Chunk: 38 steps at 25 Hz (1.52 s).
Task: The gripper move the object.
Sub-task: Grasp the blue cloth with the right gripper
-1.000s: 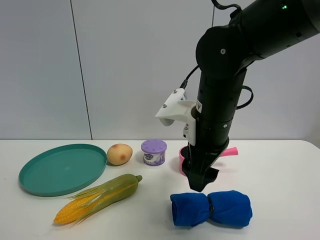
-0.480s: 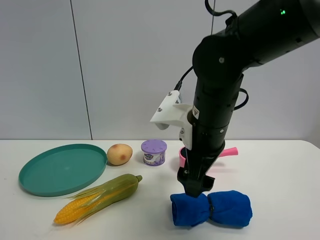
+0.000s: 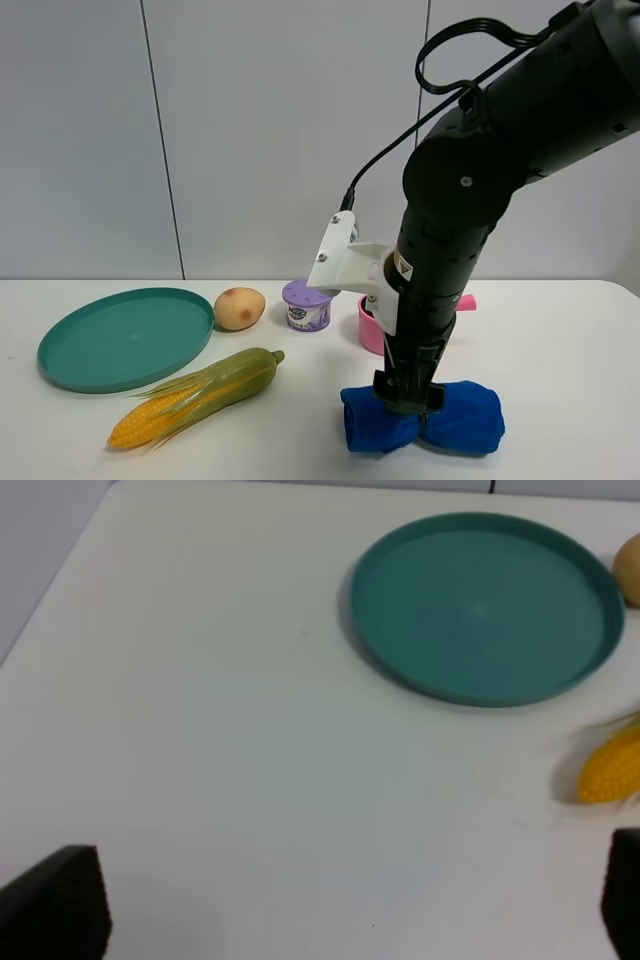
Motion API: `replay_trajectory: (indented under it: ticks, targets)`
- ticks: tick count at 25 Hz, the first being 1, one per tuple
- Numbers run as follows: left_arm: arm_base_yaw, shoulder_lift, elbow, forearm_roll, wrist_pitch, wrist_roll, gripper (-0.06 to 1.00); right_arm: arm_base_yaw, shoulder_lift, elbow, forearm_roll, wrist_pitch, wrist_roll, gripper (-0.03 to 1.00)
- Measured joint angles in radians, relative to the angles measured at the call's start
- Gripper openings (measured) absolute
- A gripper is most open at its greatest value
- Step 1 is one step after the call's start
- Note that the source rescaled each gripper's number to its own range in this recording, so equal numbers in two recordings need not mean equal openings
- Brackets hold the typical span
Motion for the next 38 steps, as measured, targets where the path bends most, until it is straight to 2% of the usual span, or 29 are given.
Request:
replay_trajectory:
  ticks: [7,11,18,30,35,38]
  targets:
    - [0.000,0.000,0.000,0.000,0.000,0.000,1.00,0.000,0.010,0.000,0.017,-0.009,0.000,0.96]
    - [0.000,0.000,0.000,0.000,0.000,0.000,1.00,0.000,0.012,0.001,0.019,-0.008,0.043,0.96]
    - [0.000,0.000,0.000,0.000,0.000,0.000,1.00,0.001,0.037,0.089,0.019,-0.057,0.058,0.88]
    - [0.000,0.000,0.000,0.000,0.000,0.000,1.00,-0.006,0.083,0.093,-0.003,-0.128,0.059,0.87]
    - [0.000,0.000,0.000,0.000,0.000,0.000,1.00,-0.012,0.109,0.093,0.000,-0.191,0.059,0.86]
    - [0.000,0.000,0.000,0.000,0.000,0.000,1.00,-0.030,0.119,0.093,0.003,-0.200,0.059,0.83]
